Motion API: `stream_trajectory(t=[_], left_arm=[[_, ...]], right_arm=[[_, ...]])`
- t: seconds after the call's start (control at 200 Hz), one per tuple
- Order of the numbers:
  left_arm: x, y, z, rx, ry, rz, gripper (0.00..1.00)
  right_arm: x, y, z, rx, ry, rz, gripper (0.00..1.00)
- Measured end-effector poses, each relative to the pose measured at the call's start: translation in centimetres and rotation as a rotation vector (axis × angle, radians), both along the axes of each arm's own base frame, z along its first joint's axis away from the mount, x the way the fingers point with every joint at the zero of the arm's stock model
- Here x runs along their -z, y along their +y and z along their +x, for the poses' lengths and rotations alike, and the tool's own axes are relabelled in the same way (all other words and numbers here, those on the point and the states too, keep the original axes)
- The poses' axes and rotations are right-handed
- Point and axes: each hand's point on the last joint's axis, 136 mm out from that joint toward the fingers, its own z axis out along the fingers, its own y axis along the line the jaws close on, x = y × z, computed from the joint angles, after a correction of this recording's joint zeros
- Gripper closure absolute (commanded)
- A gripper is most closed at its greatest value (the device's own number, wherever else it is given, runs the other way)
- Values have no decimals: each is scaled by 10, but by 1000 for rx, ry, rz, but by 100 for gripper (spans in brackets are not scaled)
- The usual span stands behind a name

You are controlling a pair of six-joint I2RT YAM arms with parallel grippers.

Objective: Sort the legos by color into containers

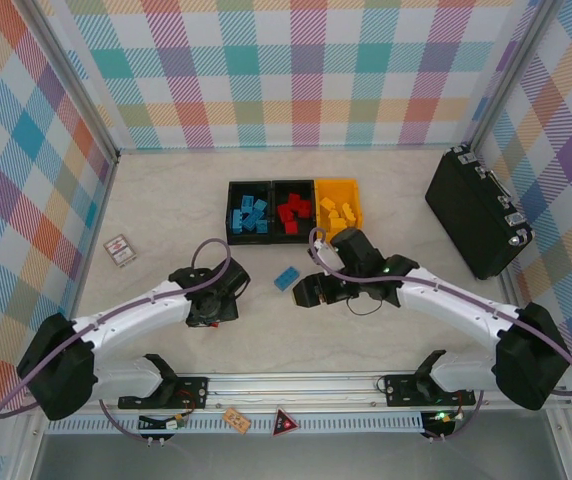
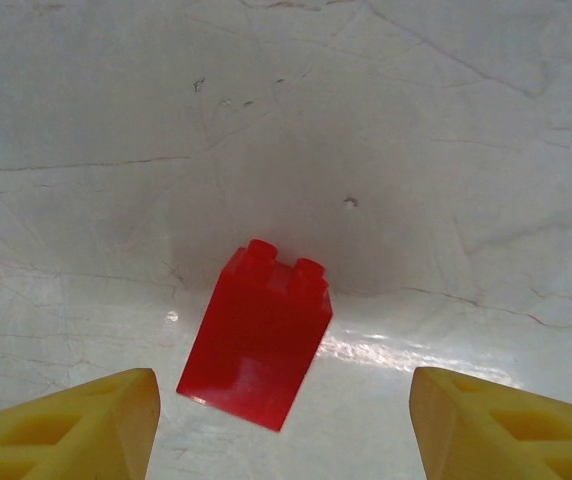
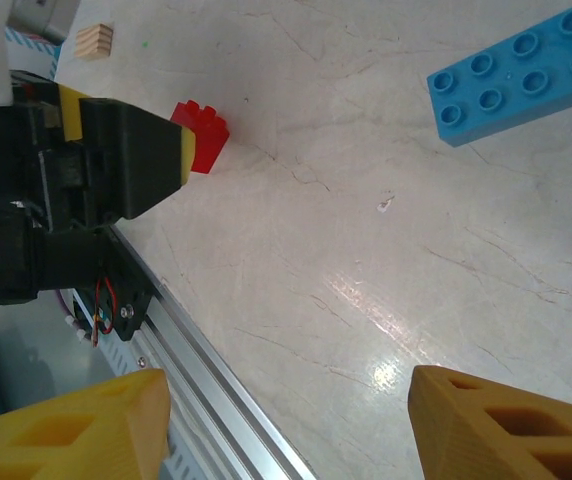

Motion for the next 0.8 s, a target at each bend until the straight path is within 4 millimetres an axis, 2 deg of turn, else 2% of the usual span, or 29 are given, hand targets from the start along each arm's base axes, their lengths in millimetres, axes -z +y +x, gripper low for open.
stream_trajectory(t=[0.19, 0.345, 0.445, 0.555, 0.8], left_arm=[[21, 3, 0, 6, 34, 29, 44], [28, 0, 3, 28, 44, 31, 69], [27, -4, 6, 37, 35, 18, 76], [26, -6, 7, 48, 33, 7, 81], [16, -23, 13, 64, 27, -60, 81]], right_arm=[[3, 7, -2, -10, 7, 4, 36], [5, 10, -1, -8, 9, 8, 36], [7, 9, -2, -2, 15, 7, 37], [12, 7, -3, 6, 22, -4, 37], [17, 1, 3, 43, 0, -36, 36]])
